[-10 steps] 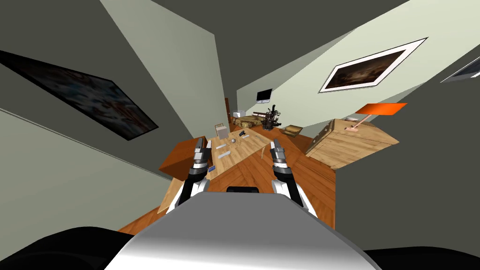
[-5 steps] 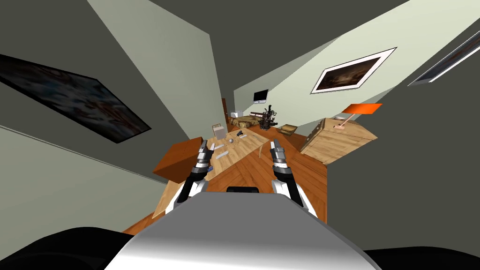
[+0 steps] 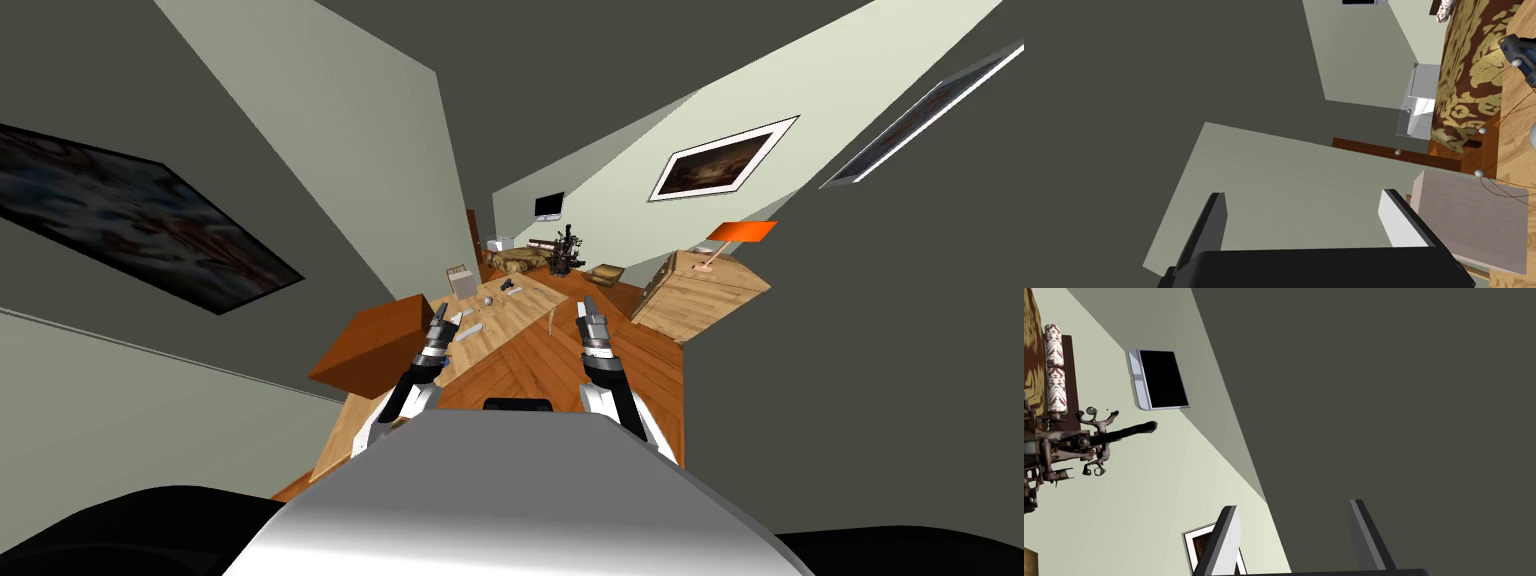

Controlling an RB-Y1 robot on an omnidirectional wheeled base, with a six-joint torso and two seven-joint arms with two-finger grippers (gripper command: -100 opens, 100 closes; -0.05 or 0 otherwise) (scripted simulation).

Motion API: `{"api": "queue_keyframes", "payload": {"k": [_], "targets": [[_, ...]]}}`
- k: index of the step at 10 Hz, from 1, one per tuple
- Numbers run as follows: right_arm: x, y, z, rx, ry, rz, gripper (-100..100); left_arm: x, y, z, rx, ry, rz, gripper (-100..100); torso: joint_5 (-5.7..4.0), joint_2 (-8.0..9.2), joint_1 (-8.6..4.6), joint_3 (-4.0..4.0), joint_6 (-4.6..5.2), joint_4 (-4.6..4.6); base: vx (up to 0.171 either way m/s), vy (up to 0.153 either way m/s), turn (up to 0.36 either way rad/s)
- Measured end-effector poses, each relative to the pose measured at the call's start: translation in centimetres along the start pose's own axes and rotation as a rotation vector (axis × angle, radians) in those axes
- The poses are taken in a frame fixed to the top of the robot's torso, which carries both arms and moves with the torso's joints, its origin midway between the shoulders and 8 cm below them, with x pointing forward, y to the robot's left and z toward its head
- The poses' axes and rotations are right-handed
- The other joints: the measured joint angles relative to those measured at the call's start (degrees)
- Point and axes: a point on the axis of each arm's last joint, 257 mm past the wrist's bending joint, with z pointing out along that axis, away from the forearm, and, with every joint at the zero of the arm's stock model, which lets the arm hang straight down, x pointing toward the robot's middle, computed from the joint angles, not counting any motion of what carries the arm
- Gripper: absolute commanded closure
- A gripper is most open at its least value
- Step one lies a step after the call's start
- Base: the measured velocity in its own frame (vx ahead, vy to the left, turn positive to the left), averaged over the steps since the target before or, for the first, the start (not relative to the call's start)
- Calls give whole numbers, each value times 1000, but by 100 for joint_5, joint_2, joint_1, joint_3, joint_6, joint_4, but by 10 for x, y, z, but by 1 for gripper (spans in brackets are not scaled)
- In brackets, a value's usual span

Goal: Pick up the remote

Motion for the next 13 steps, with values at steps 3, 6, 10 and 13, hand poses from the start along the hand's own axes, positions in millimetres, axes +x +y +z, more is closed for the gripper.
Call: {"api": "queue_keyframes", "payload": {"k": [3, 6, 10, 13], "targets": [[0, 0, 0, 0, 0, 0, 0, -8, 32, -5, -94, -1, -67, -100, 0, -1, 1, 0, -3, 0, -2, -14, -111], [0, 0, 0, 0, 0, 0, 0, -24, 69, -13, -211, -10, -134, -100, 0, -3, 1, -2, 0, -1, 2, -11, -96], [0, 0, 0, 0, 0, 0, 0, -50, 118, -25, -359, -47, -220, -100, 0, -4, 2, -2, 0, -1, 4, -11, -117], [0, 0, 0, 0, 0, 0, 0, -67, 149, -43, -474, -87, -277, -100, 0, -5, 2, -3, -4, -1, 10, -12, -137]]}}
